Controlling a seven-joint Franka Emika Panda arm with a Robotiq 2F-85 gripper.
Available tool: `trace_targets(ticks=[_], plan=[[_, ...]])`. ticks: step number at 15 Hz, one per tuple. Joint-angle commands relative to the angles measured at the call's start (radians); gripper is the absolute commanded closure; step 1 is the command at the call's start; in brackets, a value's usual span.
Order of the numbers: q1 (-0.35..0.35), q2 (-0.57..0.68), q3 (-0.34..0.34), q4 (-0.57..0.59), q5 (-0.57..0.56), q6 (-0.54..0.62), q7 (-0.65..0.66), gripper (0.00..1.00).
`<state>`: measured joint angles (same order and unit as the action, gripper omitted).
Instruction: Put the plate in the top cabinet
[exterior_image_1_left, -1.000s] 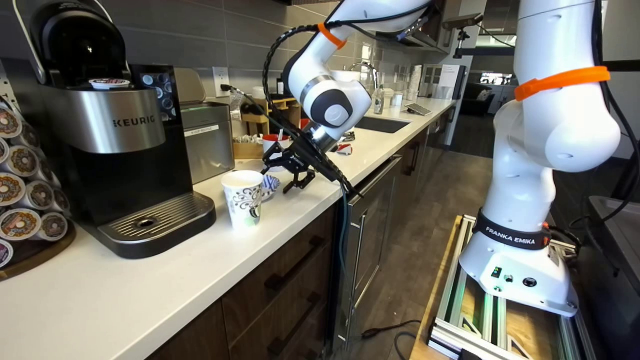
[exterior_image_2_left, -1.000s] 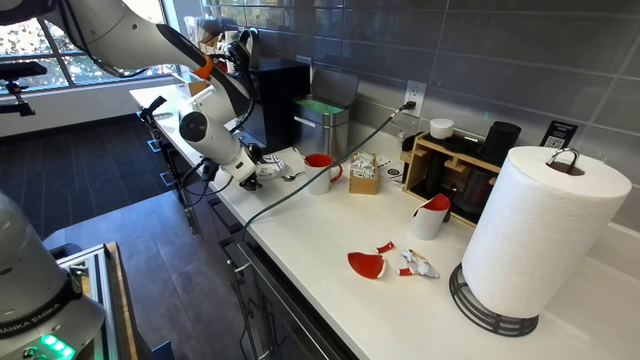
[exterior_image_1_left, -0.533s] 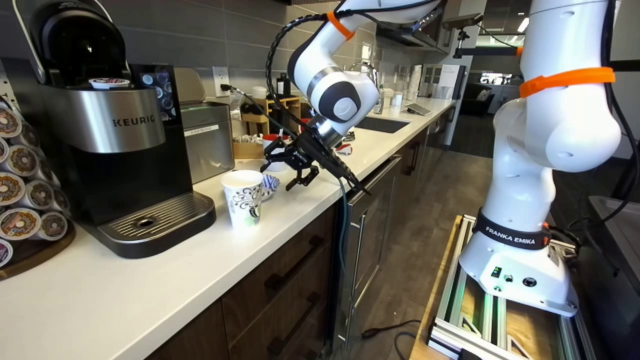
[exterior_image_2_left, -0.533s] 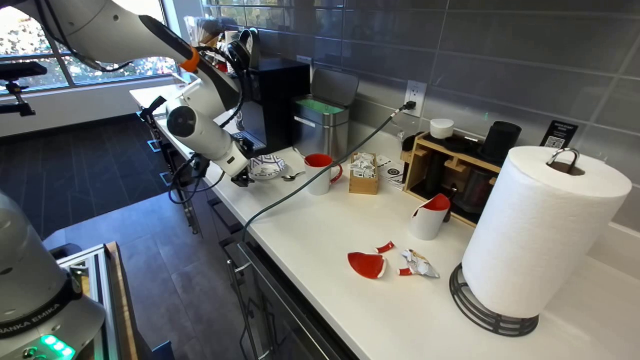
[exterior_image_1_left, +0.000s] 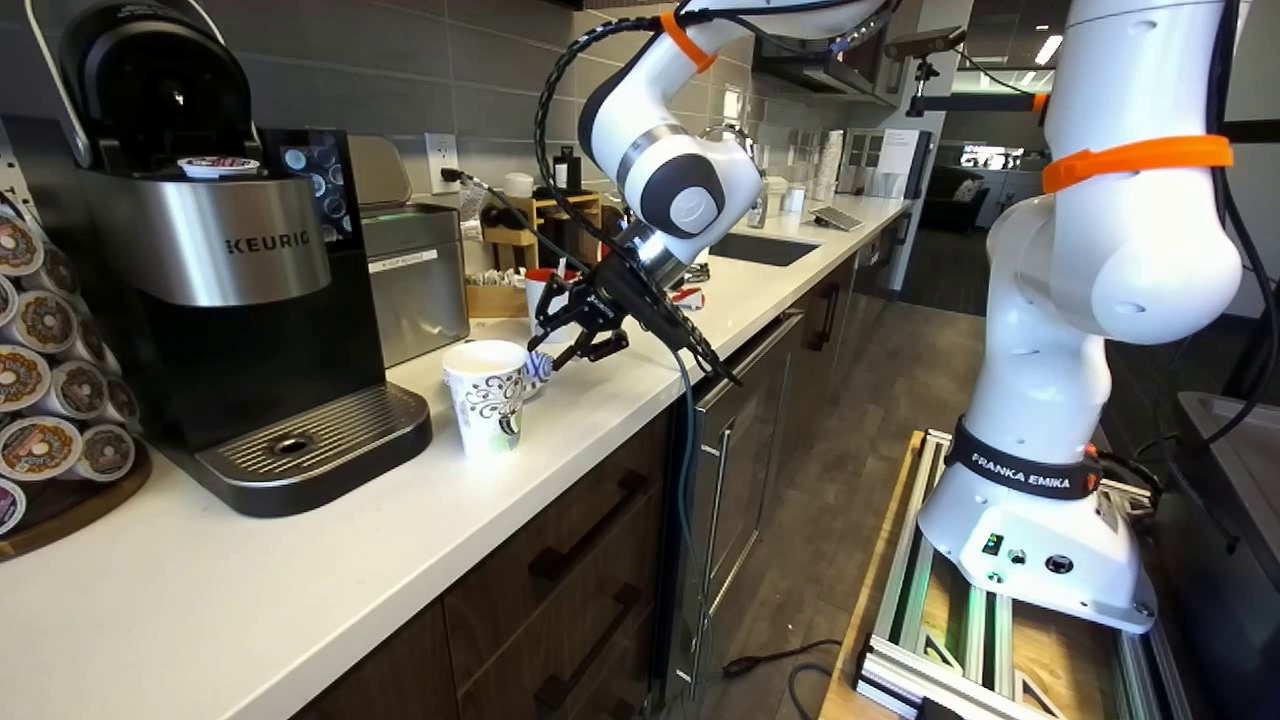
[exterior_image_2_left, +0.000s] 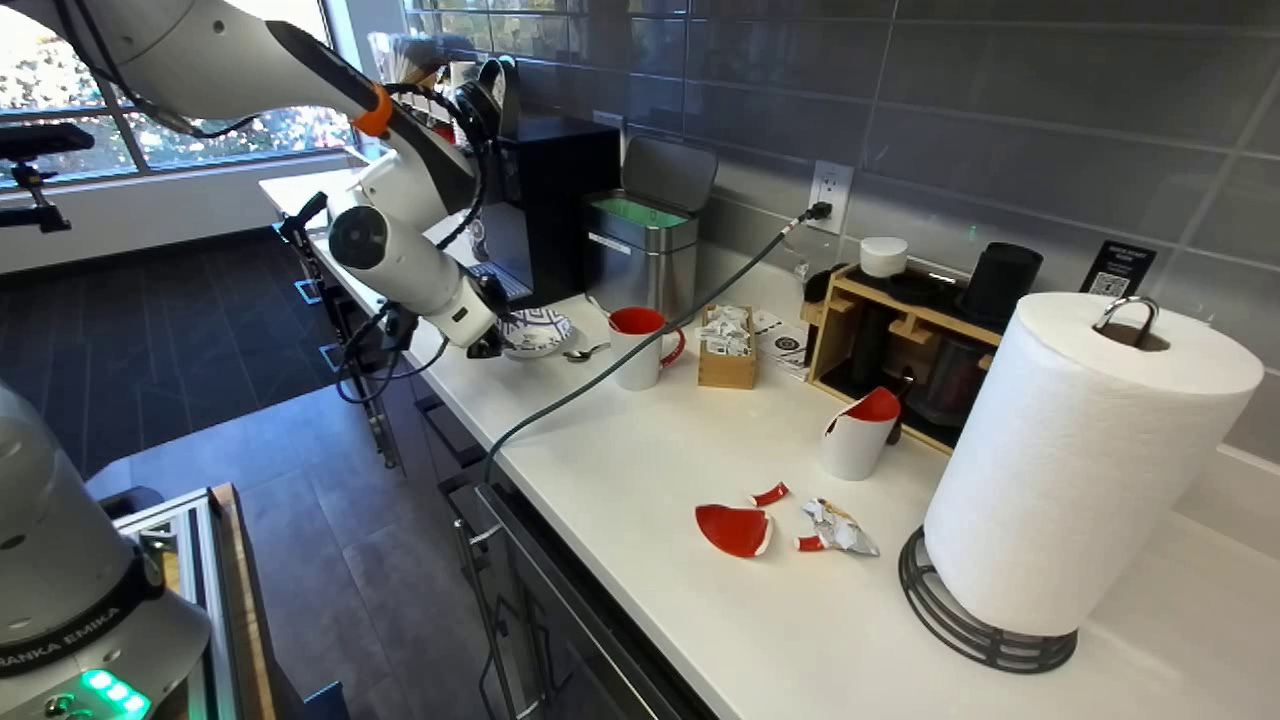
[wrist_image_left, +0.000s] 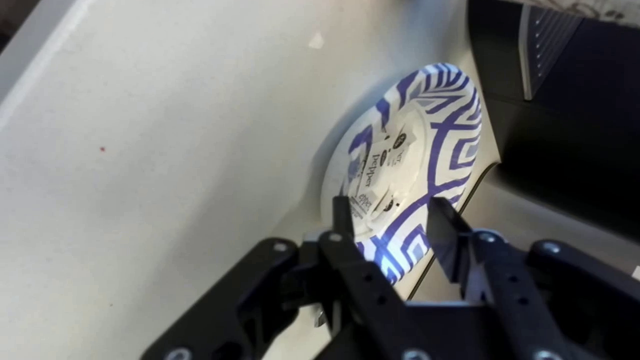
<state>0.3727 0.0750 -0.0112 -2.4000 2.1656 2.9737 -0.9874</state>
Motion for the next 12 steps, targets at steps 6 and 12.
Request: trace_targets(ticks=[6, 12], plan=[[-0.008, 0.006, -0.023, -0.004, 0.043, -0.008, -0.027, 0.26], [-0.01, 0.045, -0.039, 0.028, 0.066, -0.024, -0.022, 0.37]])
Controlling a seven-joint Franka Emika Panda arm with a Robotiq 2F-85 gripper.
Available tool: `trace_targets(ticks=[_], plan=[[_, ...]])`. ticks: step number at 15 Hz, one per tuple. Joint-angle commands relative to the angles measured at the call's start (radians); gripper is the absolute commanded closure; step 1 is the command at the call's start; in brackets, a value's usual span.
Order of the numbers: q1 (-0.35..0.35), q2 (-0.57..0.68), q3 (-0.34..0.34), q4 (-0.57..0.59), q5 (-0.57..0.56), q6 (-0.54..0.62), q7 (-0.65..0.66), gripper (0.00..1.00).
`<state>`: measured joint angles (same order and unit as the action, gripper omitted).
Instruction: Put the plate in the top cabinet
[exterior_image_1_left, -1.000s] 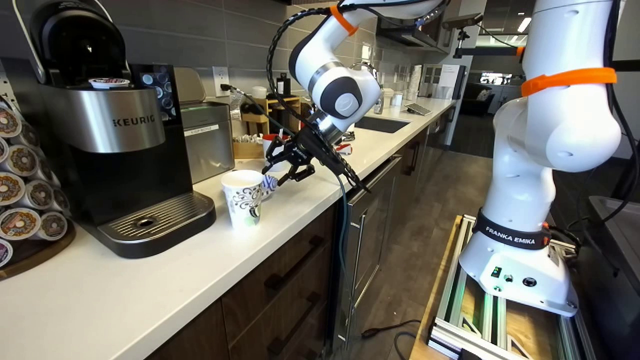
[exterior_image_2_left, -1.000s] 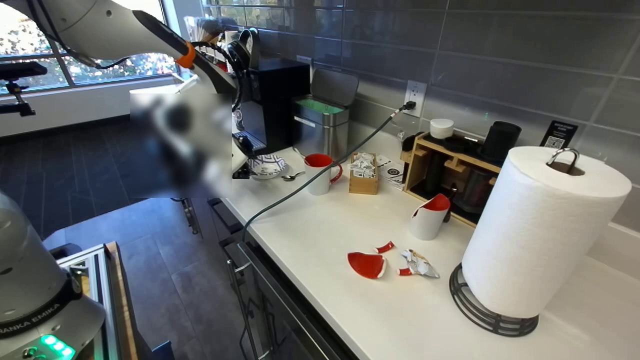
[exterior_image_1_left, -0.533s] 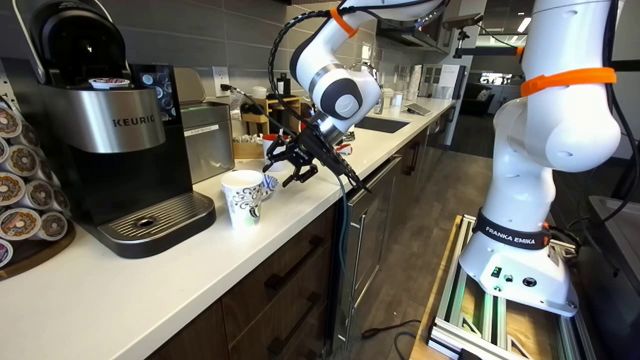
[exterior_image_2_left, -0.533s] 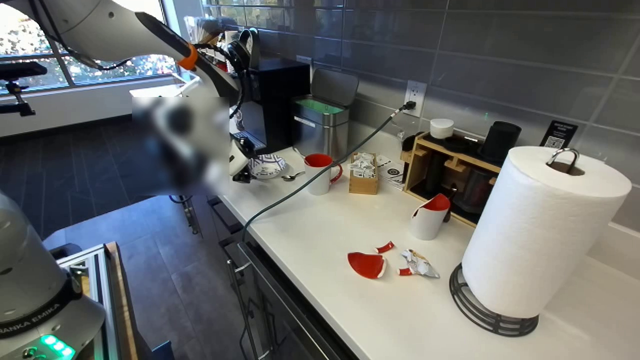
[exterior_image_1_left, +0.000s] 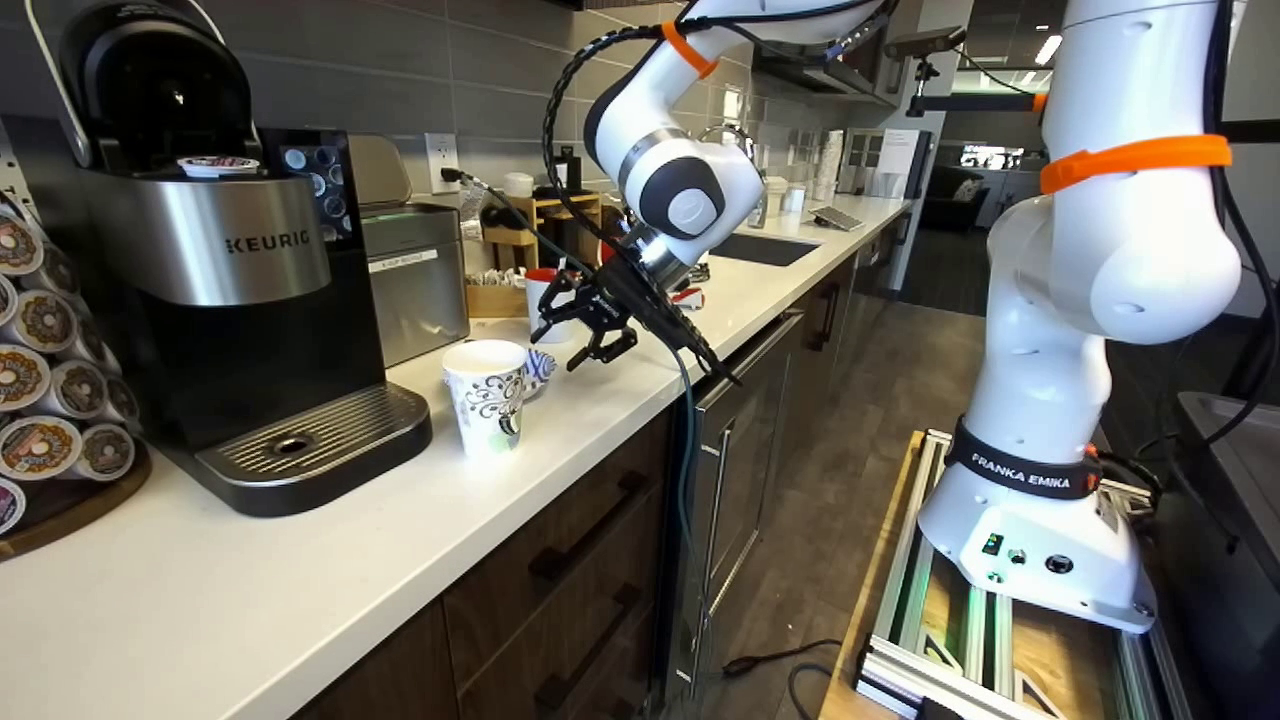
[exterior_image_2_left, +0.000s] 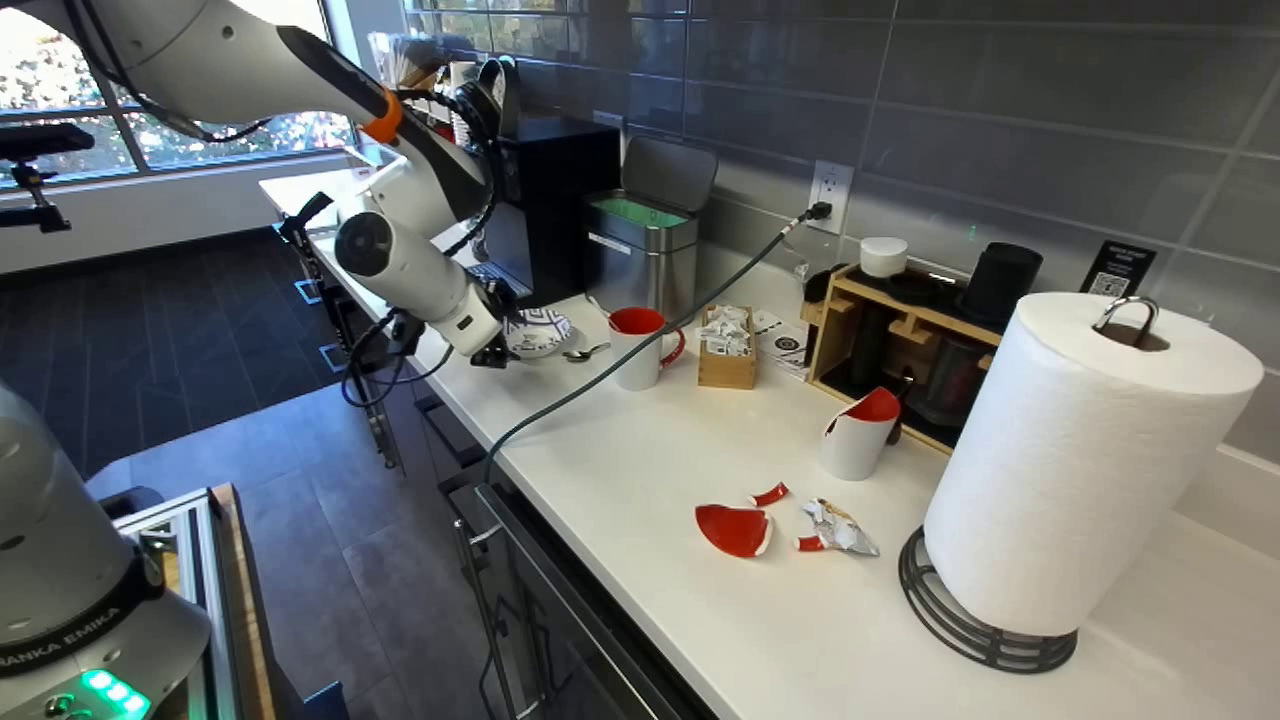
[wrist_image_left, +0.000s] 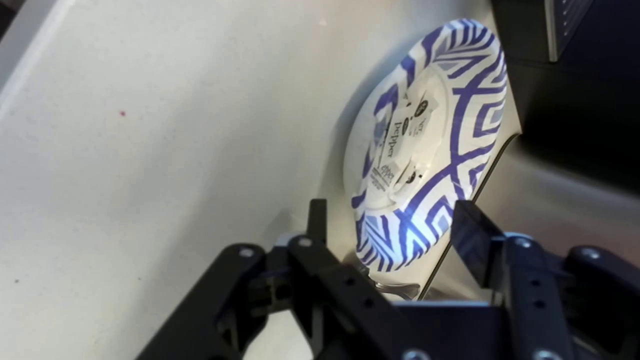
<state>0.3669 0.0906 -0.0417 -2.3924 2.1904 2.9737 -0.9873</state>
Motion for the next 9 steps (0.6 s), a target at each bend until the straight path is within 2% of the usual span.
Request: trace_targets(ticks=[1, 2, 4, 6, 7, 9], plan=[[-0.003, 0.036, -0.01, 0.027, 0.044, -0.027, -0.021, 0.38], [-0.003, 0.043, -0.011, 0.033, 0.048, -0.028, -0.02, 0.45], [-0.001, 0.059, -0.011, 0.044, 0.049, -0.027, -0.018, 0.5], [-0.001, 0.07, -0.01, 0.053, 0.052, -0.028, -0.017, 0.74], [0.0, 0.073, -0.01, 0.057, 0.054, -0.027, -0.017, 0.75], [0.001, 0.074, -0.01, 0.057, 0.054, -0.024, -0.018, 0.9]])
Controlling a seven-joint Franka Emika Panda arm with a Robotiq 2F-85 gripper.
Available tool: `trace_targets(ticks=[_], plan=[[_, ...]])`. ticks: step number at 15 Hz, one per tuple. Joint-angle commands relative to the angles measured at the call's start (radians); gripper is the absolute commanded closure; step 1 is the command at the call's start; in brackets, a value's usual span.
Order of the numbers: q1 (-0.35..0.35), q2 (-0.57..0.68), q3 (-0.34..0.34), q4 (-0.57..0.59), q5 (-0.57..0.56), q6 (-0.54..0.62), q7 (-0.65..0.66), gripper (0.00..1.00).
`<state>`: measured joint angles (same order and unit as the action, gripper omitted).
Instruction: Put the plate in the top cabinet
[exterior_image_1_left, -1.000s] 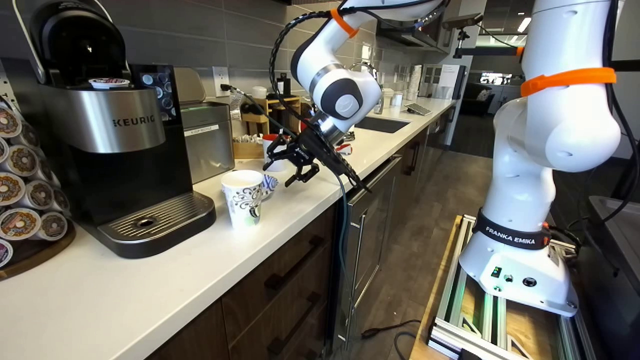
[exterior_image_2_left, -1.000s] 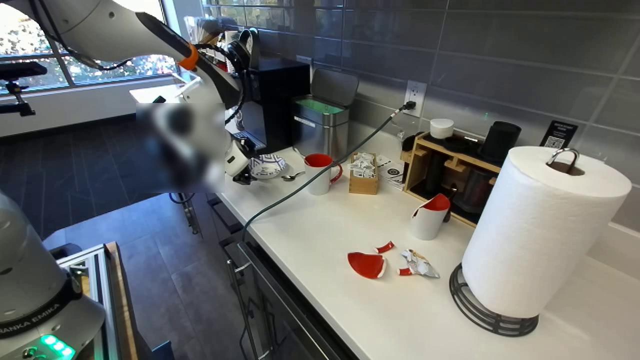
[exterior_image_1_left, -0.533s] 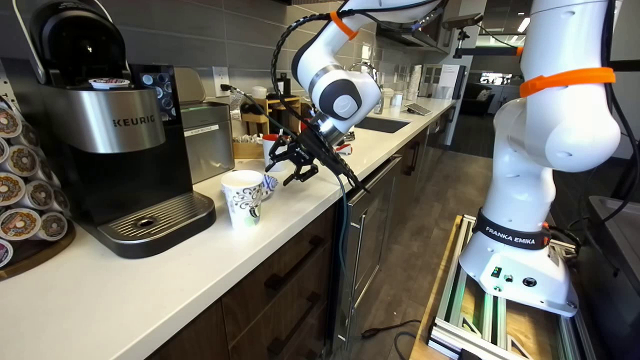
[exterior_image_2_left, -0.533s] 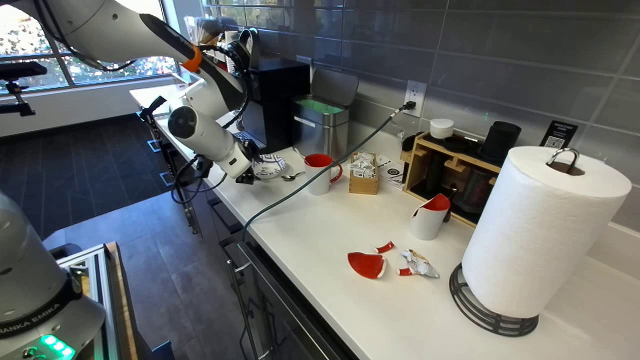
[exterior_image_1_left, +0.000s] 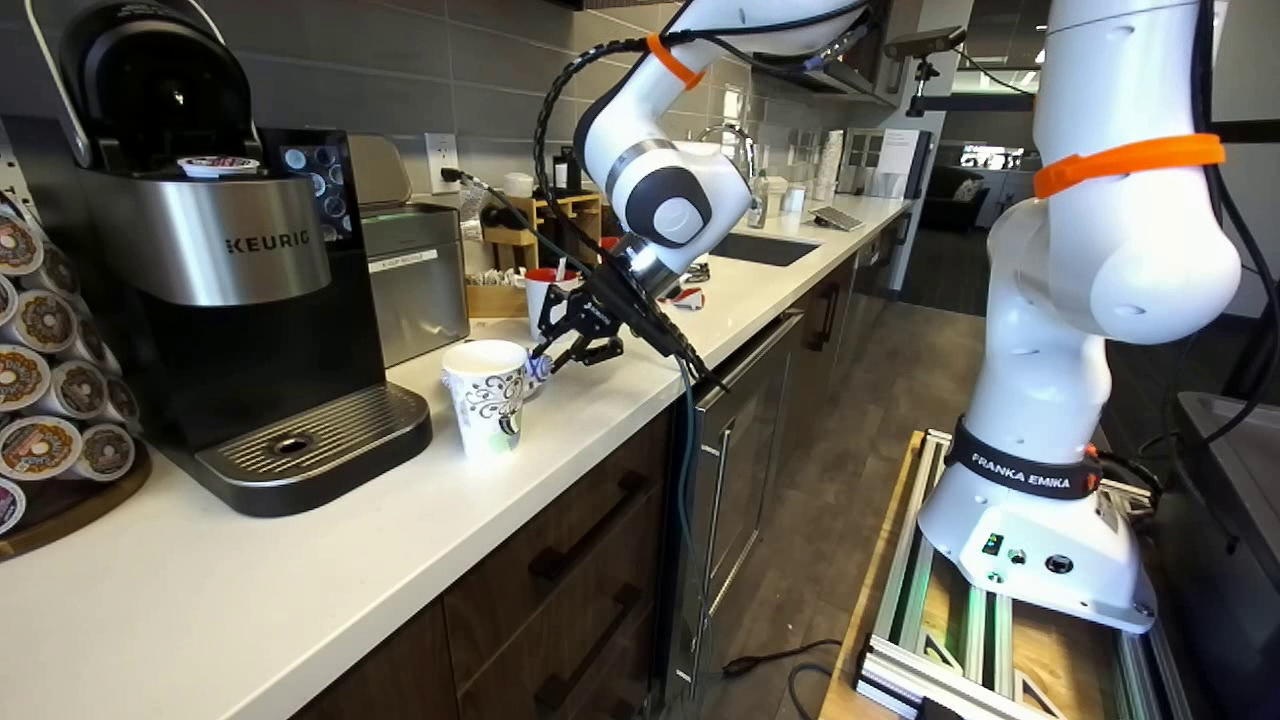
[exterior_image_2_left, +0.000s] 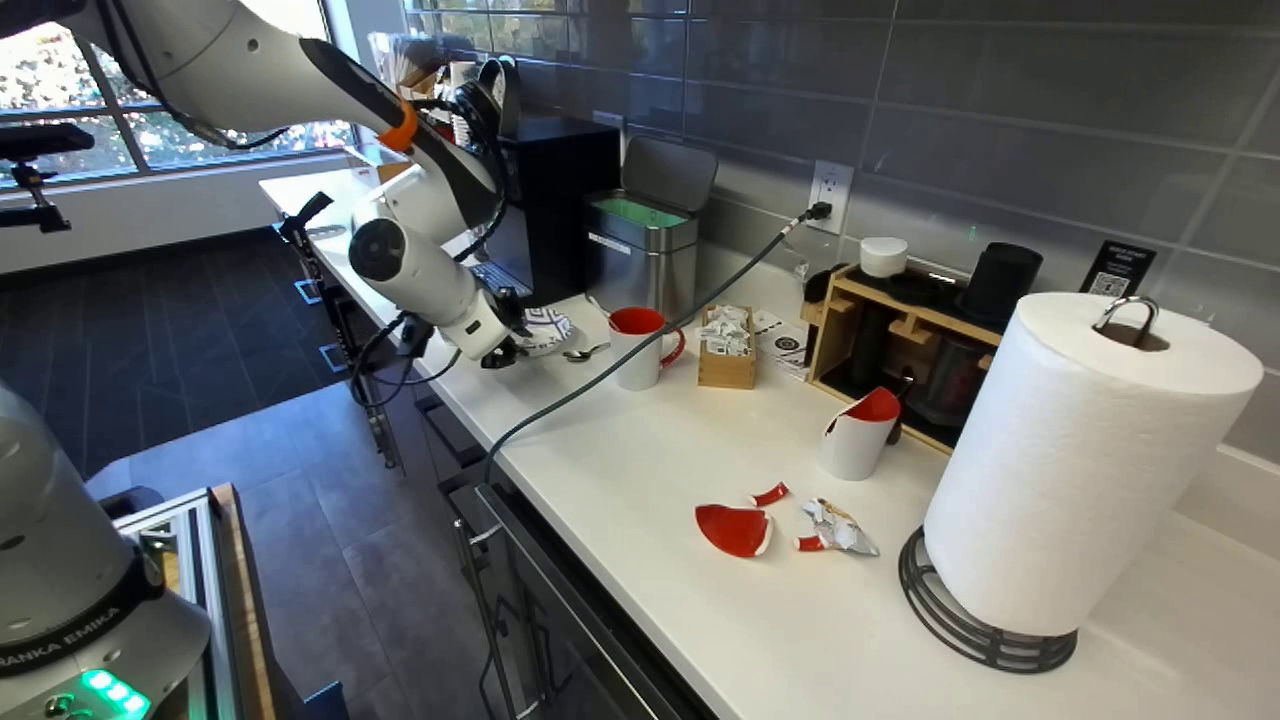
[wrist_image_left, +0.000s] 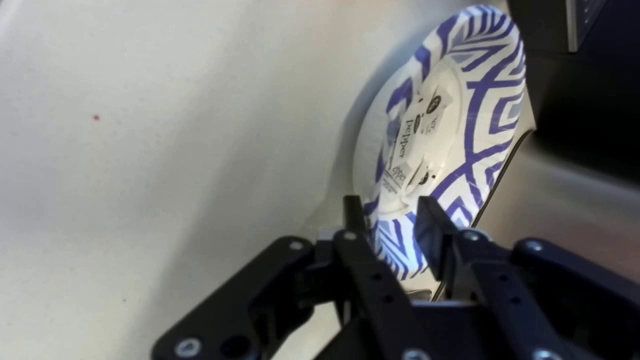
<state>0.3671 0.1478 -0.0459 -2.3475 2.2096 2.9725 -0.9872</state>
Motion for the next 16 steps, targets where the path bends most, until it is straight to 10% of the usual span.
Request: trace_targets(ticks=[1, 16], plan=[[0.001, 0.016, -0.005, 0.011, 0.034, -0.021, -0.016, 0.99], [0.024, -0.272, 0.041, -0.102, -0.053, 0.053, 0.034, 0.99]])
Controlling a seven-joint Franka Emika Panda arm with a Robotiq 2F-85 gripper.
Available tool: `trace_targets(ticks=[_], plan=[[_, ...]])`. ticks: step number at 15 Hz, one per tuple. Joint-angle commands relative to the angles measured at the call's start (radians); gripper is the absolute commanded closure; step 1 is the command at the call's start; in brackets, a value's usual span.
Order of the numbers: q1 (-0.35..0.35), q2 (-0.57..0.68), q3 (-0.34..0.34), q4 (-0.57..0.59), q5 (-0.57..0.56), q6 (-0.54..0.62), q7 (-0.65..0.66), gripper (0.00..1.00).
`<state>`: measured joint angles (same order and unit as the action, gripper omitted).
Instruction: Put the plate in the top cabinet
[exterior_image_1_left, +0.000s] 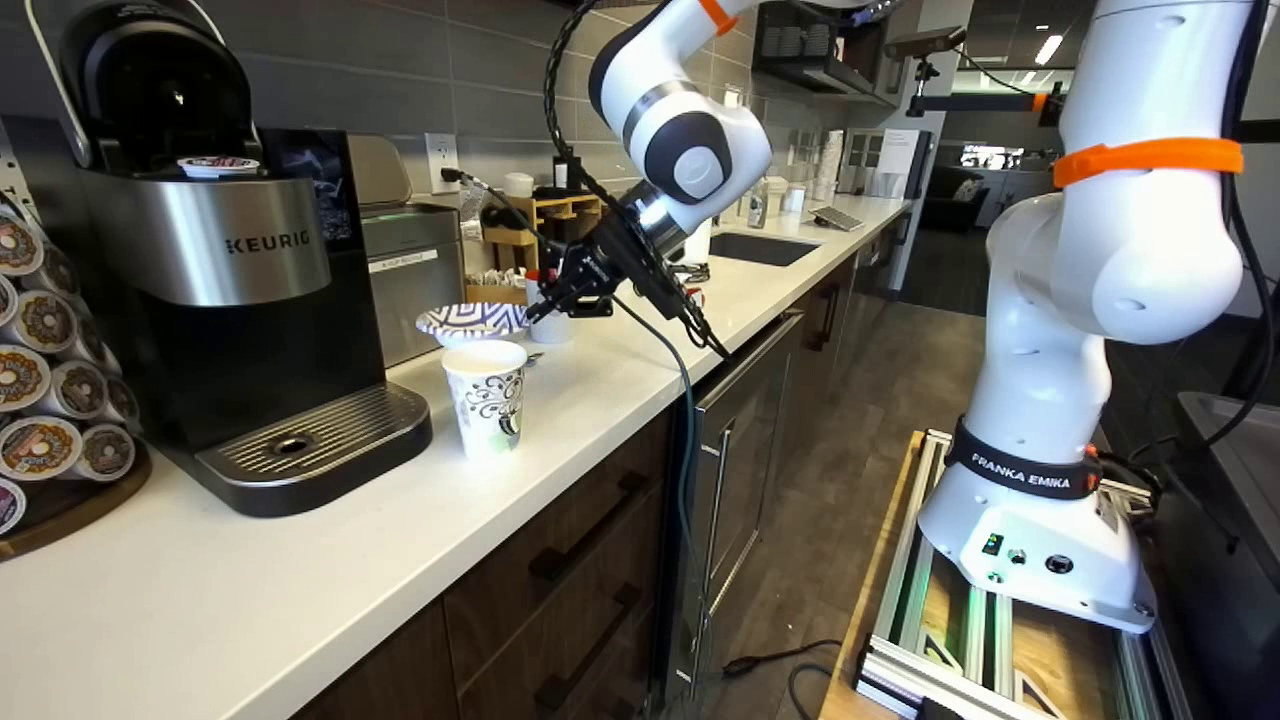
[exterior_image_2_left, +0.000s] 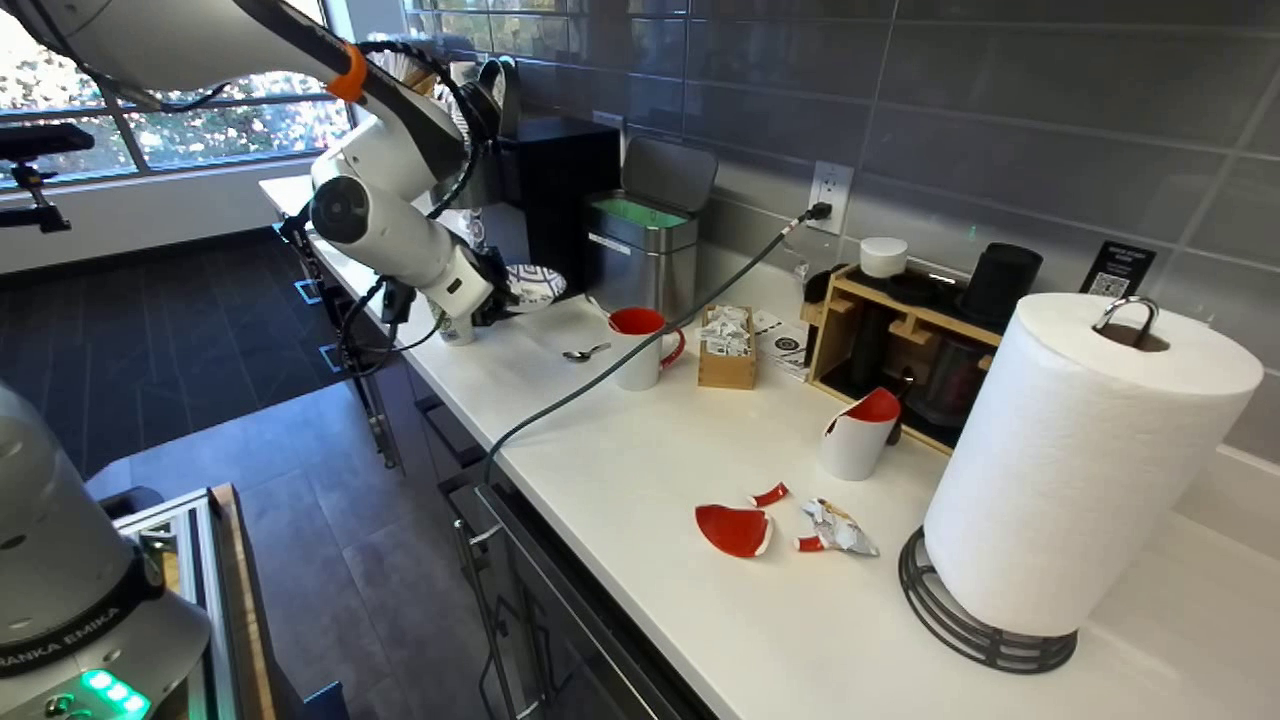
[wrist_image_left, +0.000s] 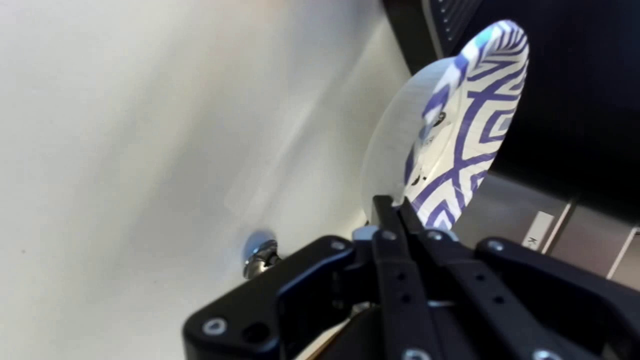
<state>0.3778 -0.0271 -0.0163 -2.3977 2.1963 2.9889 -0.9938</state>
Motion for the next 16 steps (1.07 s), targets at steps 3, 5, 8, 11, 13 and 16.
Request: trace_targets(ticks=[3, 5, 8, 11, 13, 16], plan=[[0.032, -0.165, 0.016, -0.076, -0.105, 0.093, 0.12, 0.99], [-0.057, -0.217, 0.14, -0.117, -0.238, 0.14, 0.283, 0.99], [0.04, -0.285, 0.085, -0.189, -0.388, 0.189, 0.479, 0.99], [-0.087, -0.373, 0.148, -0.258, -0.505, 0.138, 0.678, 0.99], [-0.135, -0.435, 0.127, -0.283, -0.544, 0.116, 0.777, 0.99], [-0.13, -0.399, 0.1, -0.247, -0.547, 0.14, 0.742, 0.97]])
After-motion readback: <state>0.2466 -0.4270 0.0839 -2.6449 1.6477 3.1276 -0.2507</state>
